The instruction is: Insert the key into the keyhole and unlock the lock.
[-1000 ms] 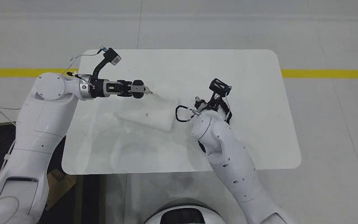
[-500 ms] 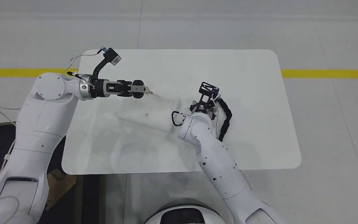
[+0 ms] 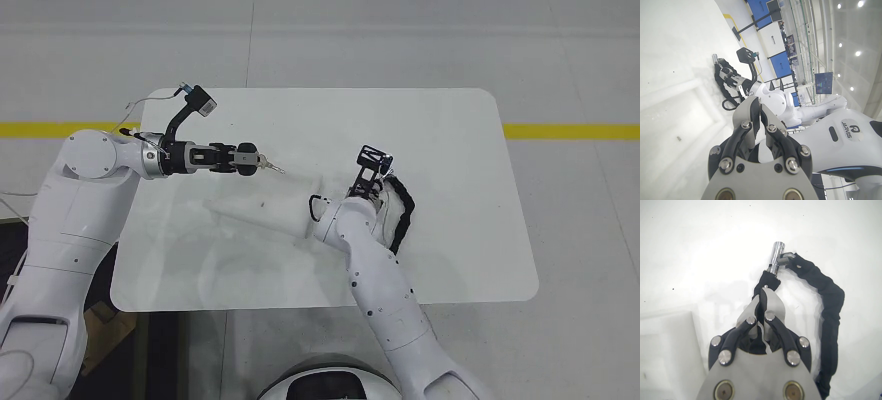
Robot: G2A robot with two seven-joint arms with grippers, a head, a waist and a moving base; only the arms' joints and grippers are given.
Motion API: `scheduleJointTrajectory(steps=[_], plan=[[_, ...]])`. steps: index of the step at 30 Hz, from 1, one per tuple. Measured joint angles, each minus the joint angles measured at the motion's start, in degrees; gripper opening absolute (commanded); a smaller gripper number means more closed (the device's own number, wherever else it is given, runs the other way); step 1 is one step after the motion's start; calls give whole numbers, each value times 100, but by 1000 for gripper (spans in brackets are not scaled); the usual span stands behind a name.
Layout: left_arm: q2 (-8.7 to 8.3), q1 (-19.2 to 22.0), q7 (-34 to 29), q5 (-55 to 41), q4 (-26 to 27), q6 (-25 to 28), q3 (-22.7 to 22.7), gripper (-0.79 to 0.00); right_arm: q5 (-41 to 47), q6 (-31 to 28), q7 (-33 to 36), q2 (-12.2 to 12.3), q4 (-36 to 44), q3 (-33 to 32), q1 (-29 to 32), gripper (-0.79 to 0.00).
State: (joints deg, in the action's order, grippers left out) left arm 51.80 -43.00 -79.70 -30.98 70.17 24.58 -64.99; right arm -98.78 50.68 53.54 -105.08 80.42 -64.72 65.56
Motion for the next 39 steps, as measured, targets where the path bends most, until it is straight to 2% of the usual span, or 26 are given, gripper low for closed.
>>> scheduleJointTrajectory(steps=[8, 10, 13, 15, 16, 18, 19, 20, 22, 24, 31, 39], plan=[[0, 0, 0, 0, 0, 0, 0, -785, 898, -1717, 1654, 184, 1869, -740, 667, -785], [0, 0, 0, 0, 0, 0, 0, -785, 908, -1987, 1861, 236, 2033, -867, 791, -785], [0, 0, 0, 0, 0, 0, 0, -785, 679, -2020, 1891, 253, 1860, -865, 818, -785], [0, 0, 0, 0, 0, 0, 0, -785, 594, -2008, 1929, 241, 1726, -843, 773, -634], [0, 0, 0, 0, 0, 0, 0, -785, 500, -1976, 1900, 231, 1661, -830, 742, -446], [0, 0, 0, 0, 0, 0, 0, -785, 388, -1934, 1803, 216, 1615, -791, 716, -394], [0, 0, 0, 0, 0, 0, 0, -785, 391, -1940, 1717, 211, 1654, -766, 712, -296], [0, 0, 0, 0, 0, 0, 0, -785, 444, -1990, 1648, 212, 1714, -745, 726, -283], [0, 0, 0, 0, 0, 0, 0, -785, 654, -2149, 1602, 237, 1925, -744, 795, -299], [0, 0, 0, 0, 0, 0, 0, -785, 663, -2168, 1428, 267, 2086, -740, 870, -385], [0, 0, 0, 0, 0, 0, 0, -785, 592, -2259, 744, 338, 2086, -351, 959, -409], [0, 0, 0, 0, 0, 0, 0, -785, -312, -2025, 552, 279, 1415, 121, 722, -419]])
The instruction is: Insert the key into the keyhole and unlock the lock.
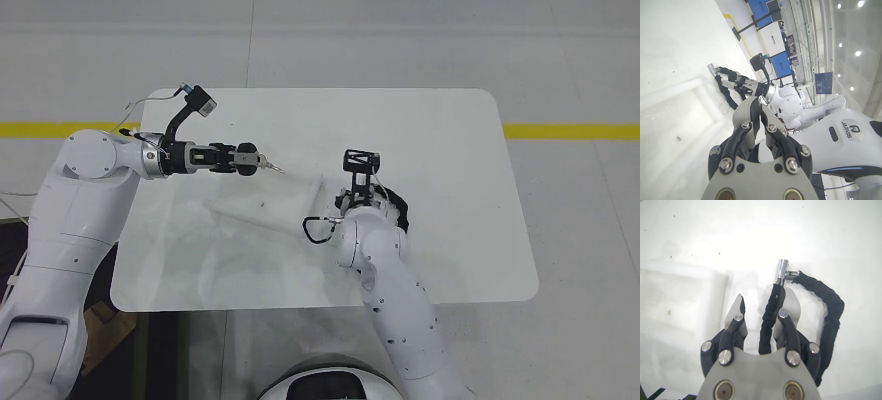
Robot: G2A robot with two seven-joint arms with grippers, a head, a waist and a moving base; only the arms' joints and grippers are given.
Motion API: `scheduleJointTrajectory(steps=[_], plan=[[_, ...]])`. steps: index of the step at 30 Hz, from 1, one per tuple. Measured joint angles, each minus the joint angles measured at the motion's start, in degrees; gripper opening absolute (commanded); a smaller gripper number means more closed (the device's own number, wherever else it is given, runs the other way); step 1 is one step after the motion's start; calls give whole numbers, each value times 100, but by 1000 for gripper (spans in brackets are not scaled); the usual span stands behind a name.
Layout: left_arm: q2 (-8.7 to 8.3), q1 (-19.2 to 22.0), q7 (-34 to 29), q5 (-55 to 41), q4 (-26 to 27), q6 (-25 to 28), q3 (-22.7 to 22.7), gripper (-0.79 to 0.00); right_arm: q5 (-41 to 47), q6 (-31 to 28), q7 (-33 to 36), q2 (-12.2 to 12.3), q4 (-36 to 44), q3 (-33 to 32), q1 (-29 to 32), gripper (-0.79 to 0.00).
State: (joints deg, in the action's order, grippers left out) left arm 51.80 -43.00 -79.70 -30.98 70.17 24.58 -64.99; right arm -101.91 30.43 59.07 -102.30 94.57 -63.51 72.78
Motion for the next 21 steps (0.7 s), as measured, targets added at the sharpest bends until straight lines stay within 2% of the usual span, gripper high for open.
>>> scheduleJointTrajectory(steps=[9, 16, 18, 19, 20, 21], plan=[[0, 0, 0, 0, 0, 0, 0, -785, -673, 134, 178, -129, -636, 39, -233, -443], [0, 0, 0, 0, 0, 0, 0, -785, -971, 237, 130, -175, -990, 93, -336, -431], [0, 0, 0, 0, 0, 0, 0, -785, -1033, 265, 124, -186, -1096, 107, -363, -508], [0, 0, 0, 0, 0, 0, 0, -785, -1058, 282, 121, -194, -1161, 108, -388, -600], [0, 0, 0, 0, 0, 0, 0, -785, -1088, 307, 116, -198, -1212, 105, -408, -785], [0, 0, 0, 0, 0, 0, 0, -785, -1120, 333, 109, -202, -1260, 105, -430, -785]])
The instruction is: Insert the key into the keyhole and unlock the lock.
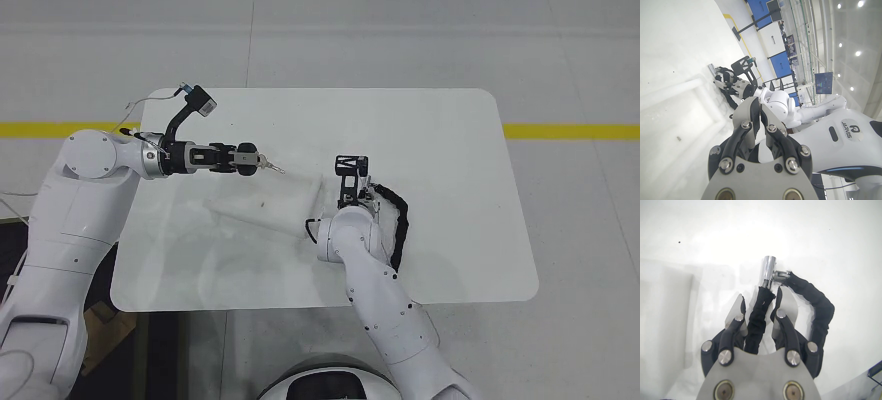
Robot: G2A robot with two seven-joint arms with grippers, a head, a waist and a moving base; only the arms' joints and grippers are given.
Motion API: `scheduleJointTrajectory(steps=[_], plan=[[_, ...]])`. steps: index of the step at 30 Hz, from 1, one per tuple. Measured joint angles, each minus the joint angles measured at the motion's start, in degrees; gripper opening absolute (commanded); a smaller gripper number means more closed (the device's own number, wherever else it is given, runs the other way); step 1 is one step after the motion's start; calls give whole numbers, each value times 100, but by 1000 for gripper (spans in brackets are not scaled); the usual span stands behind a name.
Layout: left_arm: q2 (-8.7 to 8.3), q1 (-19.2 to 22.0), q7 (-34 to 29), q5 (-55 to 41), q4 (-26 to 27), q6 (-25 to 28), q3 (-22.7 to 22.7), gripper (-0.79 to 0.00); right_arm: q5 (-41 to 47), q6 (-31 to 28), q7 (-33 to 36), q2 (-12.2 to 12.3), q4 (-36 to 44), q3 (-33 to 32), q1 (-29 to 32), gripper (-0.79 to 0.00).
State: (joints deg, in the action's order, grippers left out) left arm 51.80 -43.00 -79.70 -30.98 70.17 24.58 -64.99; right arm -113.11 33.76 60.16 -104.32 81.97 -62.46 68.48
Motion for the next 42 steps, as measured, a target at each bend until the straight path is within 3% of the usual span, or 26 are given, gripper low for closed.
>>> scheduleJointTrajectory(steps=[8, 16, 24, 35, 42], plan=[[0, 0, 0, 0, 0, 0, 0, -785, 126, -43, 214, -14, 39, -109, -61, -785], [0, 0, 0, 0, 0, 0, 0, -785, 1511, -910, 1127, 29, 1518, -1030, 162, -785], [0, 0, 0, 0, 0, 0, 0, -785, 2363, -965, 1120, 29, 1562, -1370, 118, -785], [0, 0, 0, 0, 0, 0, 0, -785, 5903, -1113, 830, 149, 1903, -2685, 164, -785], [0, 0, 0, 0, 0, 0, 0, -785, 7791, -1479, 1641, 369, 1405, -3493, -64, -785]])
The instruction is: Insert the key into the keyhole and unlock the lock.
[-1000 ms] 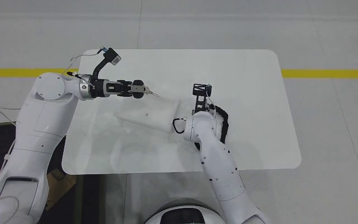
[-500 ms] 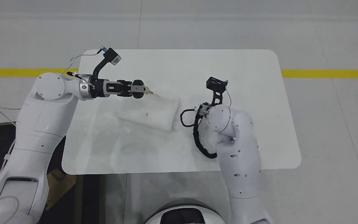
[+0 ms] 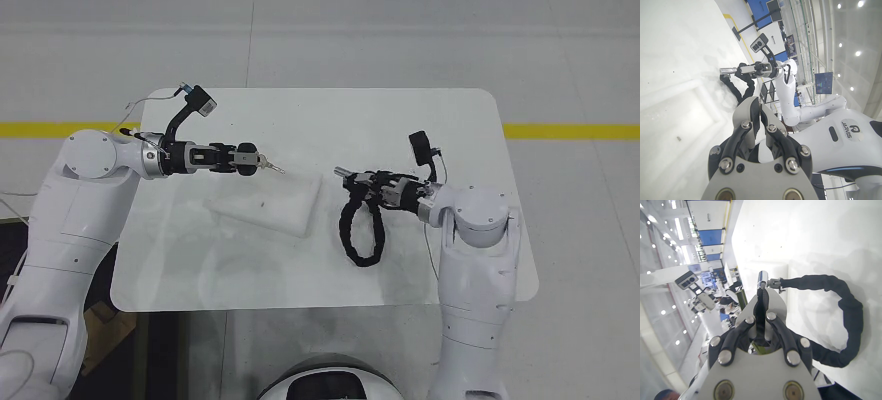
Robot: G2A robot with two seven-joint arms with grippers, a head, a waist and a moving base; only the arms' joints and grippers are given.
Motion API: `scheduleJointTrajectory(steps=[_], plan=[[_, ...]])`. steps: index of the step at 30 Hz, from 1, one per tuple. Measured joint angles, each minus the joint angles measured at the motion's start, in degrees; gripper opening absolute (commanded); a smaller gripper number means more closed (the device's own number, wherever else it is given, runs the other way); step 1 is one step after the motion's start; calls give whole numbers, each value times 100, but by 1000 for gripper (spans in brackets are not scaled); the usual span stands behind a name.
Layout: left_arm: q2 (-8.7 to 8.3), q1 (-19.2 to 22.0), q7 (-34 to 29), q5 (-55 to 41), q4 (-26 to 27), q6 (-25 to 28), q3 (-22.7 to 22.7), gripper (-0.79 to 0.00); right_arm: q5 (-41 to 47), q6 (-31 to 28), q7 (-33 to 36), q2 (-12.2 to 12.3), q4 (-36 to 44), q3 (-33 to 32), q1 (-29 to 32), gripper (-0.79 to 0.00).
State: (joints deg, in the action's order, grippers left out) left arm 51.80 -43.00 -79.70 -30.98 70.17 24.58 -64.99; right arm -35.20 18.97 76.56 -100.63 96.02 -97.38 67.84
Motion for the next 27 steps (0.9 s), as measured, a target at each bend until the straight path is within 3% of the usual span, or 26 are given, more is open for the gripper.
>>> scheduleJointTrajectory(steps=[3, 12, 16, 22, 25, 27], plan=[[0, 0, 0, 0, 0, 0, 0, -785, 389, 46, 297, 78, -260, -153, -140, -785], [0, 0, 0, 0, 0, 0, 0, -785, 309, -87, 136, 92, -86, -85, 4, -785], [0, 0, 0, 0, 0, 0, 0, -785, 85, -1580, -969, 195, 811, 233, 911, -785], [0, 0, 0, 0, 0, 0, 0, -785, 238, -4098, -1754, 422, 1293, 152, 1232, -785], [0, 0, 0, 0, 0, 0, 0, -785, 718, -4751, -2116, 513, 1235, 28, 1248, -785], [0, 0, 0, 0, 0, 0, 0, -785, 1175, -4848, -2299, 560, 1101, -27, 1211, -785]])
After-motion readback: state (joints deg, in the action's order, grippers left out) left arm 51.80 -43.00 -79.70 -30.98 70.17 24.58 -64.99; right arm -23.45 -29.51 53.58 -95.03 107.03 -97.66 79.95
